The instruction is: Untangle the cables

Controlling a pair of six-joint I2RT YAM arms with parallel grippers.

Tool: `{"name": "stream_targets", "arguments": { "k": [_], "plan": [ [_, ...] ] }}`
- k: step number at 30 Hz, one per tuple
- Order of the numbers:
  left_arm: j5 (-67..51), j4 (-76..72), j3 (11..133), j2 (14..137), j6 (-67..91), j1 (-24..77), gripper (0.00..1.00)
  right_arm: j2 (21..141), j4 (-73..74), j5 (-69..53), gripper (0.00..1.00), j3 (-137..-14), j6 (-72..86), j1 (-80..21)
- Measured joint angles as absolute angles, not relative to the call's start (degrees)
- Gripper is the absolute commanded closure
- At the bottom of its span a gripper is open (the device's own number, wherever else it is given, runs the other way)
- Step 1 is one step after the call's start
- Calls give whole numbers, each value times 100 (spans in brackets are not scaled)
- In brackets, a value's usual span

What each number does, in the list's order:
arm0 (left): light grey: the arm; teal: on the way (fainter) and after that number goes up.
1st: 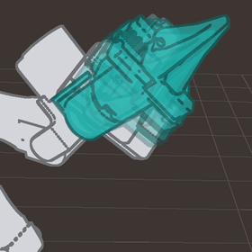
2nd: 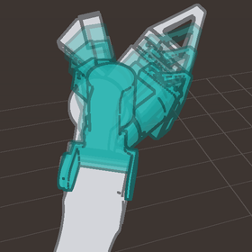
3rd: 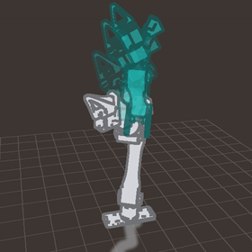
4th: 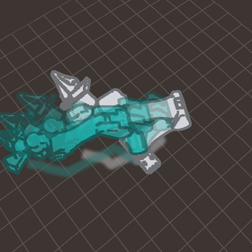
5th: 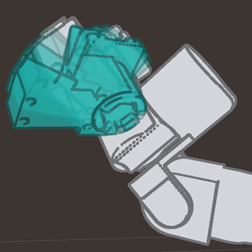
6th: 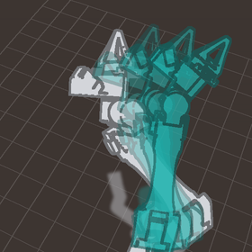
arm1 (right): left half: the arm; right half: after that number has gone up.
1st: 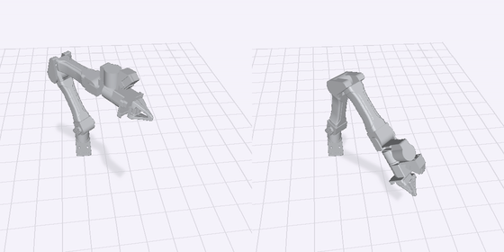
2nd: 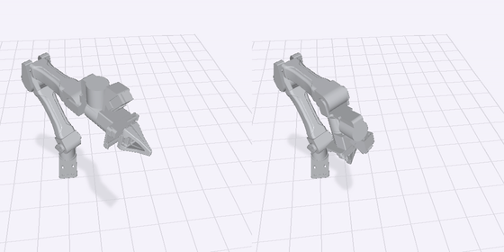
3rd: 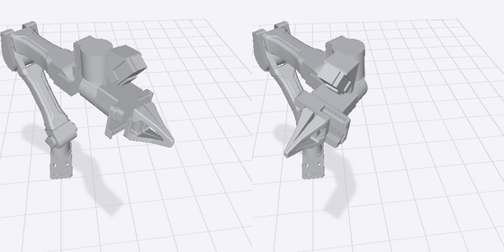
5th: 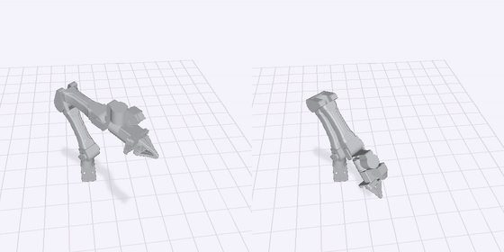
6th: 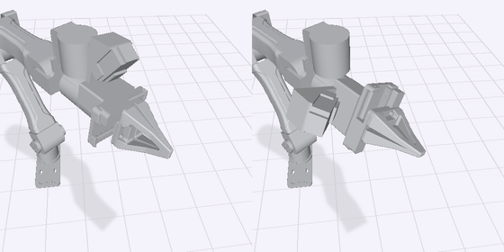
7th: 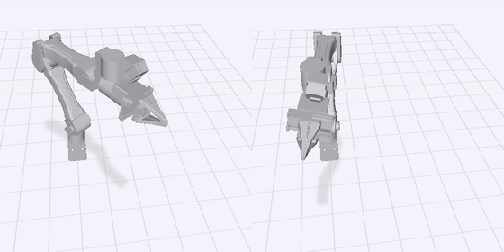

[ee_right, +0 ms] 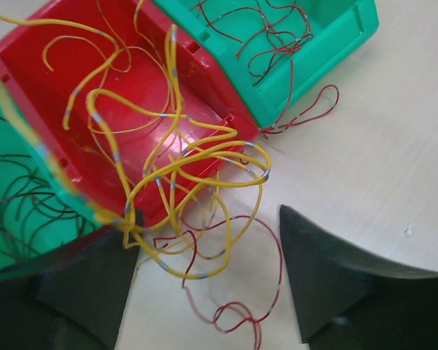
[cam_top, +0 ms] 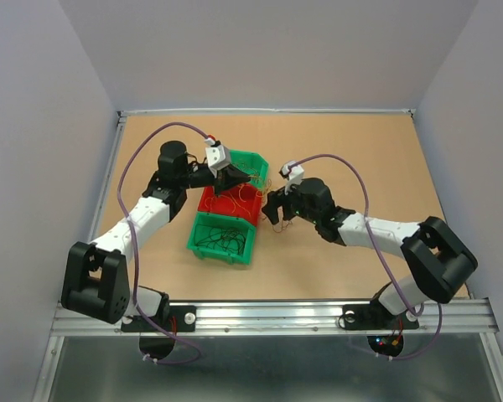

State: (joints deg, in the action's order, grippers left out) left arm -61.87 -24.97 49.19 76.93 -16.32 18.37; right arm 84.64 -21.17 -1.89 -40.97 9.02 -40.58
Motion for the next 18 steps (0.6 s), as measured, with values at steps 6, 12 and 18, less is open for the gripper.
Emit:
{"name": "stream_targets", "arguments": {
  "k": [6, 12, 18],
  "plan": [
    [-6254, -2495, 4919, 7625, -1542, 1837, 100, 8777, -2233, 419, 100, -4163, 1070, -4058],
    [-6018, -2436, 4921, 7345, -1262, 1782, 100, 8130, -2408, 1437, 99, -3667, 1457, -4058],
    [-5371, -2126, 5507, 6886, -904, 1525, 100, 7011, -2338, 2346, 99, -2974, 1885, -4058]
  ]
}}
